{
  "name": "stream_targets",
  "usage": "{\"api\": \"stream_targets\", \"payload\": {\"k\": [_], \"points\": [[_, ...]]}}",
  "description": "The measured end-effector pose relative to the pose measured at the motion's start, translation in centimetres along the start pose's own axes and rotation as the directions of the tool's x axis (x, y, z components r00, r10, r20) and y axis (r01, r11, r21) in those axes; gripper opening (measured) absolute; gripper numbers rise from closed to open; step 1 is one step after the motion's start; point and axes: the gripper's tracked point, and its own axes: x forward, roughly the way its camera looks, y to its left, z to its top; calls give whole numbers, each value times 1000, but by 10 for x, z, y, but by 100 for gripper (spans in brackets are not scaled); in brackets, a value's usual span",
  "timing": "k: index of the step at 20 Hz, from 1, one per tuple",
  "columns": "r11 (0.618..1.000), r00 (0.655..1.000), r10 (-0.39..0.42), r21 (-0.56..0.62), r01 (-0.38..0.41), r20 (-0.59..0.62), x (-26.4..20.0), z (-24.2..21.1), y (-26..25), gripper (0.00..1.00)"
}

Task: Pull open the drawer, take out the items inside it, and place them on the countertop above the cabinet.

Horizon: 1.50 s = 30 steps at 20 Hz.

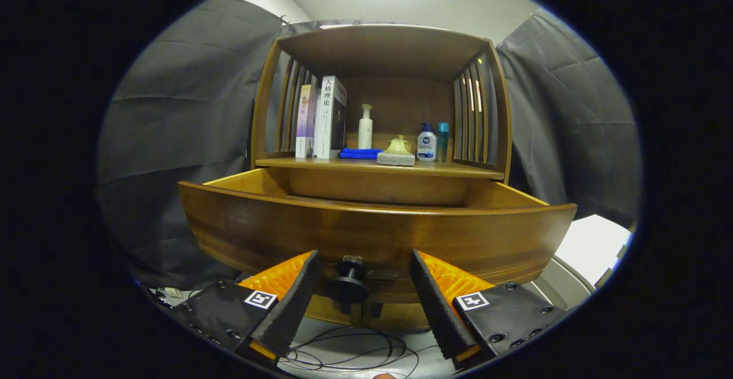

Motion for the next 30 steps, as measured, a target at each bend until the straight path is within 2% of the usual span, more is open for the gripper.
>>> {"api": "stream_targets", "payload": {"k": [13,20,27,30], "points": [[997,997,-78,-8,78,-4,10,-5,3,97],[997,997,-82,-14,82,-3,14,-3,3,98],[996,996,-86,7,86,-21,38,2,2,98],[996,995,-76,40,79,-64,51,-3,3,98]]}}
